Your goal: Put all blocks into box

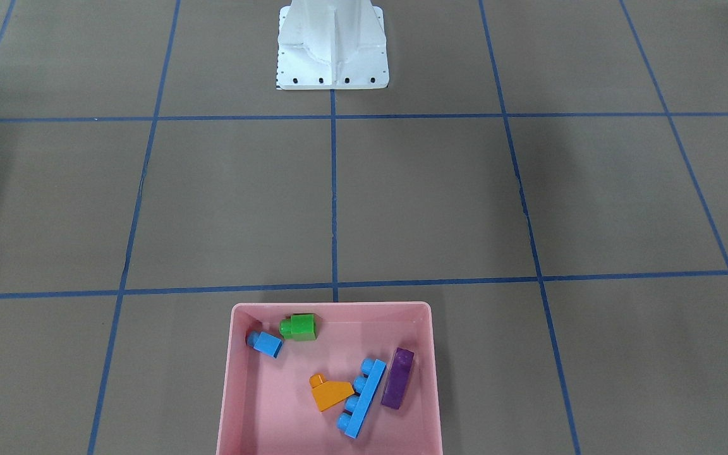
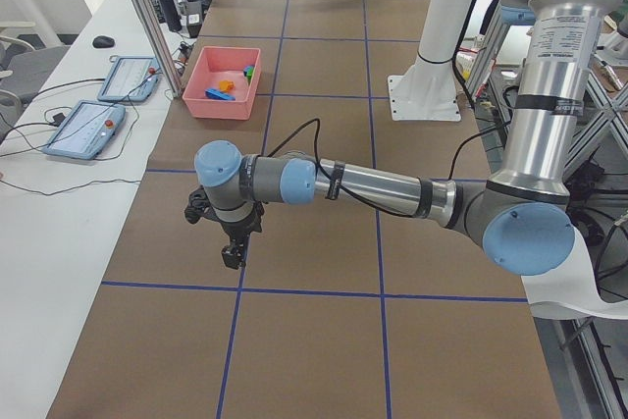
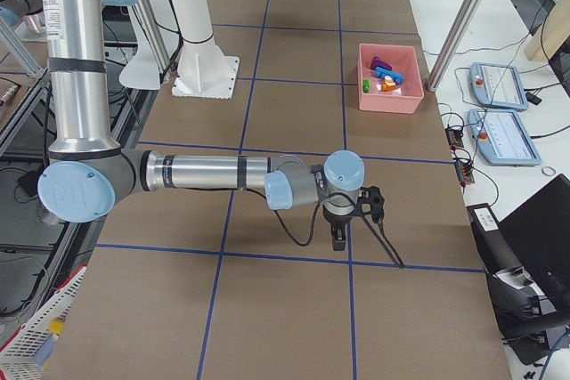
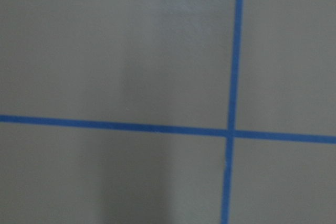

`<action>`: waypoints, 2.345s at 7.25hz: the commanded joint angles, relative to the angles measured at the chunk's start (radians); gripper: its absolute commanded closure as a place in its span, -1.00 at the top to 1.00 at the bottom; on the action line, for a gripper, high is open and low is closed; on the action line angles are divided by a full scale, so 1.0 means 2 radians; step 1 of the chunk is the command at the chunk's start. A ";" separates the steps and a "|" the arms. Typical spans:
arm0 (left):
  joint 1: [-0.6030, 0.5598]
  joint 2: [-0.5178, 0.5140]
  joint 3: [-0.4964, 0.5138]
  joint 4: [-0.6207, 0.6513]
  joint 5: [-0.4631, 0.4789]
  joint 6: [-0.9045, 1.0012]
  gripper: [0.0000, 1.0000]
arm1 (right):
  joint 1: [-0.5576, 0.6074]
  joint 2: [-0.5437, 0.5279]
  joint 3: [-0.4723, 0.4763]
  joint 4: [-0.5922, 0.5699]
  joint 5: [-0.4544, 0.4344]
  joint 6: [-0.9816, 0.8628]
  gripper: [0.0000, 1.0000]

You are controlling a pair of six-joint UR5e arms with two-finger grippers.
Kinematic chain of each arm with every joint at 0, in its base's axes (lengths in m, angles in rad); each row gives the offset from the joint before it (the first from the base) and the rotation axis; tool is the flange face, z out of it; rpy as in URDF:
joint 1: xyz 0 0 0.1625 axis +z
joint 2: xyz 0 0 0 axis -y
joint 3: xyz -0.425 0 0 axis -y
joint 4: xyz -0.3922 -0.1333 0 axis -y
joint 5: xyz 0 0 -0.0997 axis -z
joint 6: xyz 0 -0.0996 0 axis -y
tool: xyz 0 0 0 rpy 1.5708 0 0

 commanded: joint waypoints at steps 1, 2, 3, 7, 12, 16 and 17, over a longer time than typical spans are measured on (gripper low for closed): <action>-0.016 0.003 -0.001 0.006 0.001 -0.005 1.00 | 0.025 -0.024 0.017 -0.034 -0.001 -0.060 1.00; -0.020 0.004 -0.014 0.016 0.001 -0.006 1.00 | 0.029 -0.036 0.058 -0.068 -0.002 -0.059 1.00; -0.020 0.003 -0.039 0.069 0.001 -0.005 1.00 | 0.034 -0.044 0.102 -0.125 -0.006 -0.059 1.00; -0.018 0.016 -0.037 0.082 -0.011 -0.005 1.00 | 0.034 -0.054 0.108 -0.136 -0.006 -0.057 1.00; -0.029 0.022 -0.043 0.078 -0.009 -0.073 1.00 | 0.034 -0.044 0.111 -0.134 -0.014 -0.061 1.00; -0.030 0.023 -0.034 0.053 -0.006 -0.071 1.00 | 0.025 -0.047 0.104 -0.133 -0.018 -0.055 1.00; -0.030 0.023 -0.007 0.032 -0.007 -0.071 1.00 | 0.021 -0.047 0.104 -0.133 -0.017 -0.060 1.00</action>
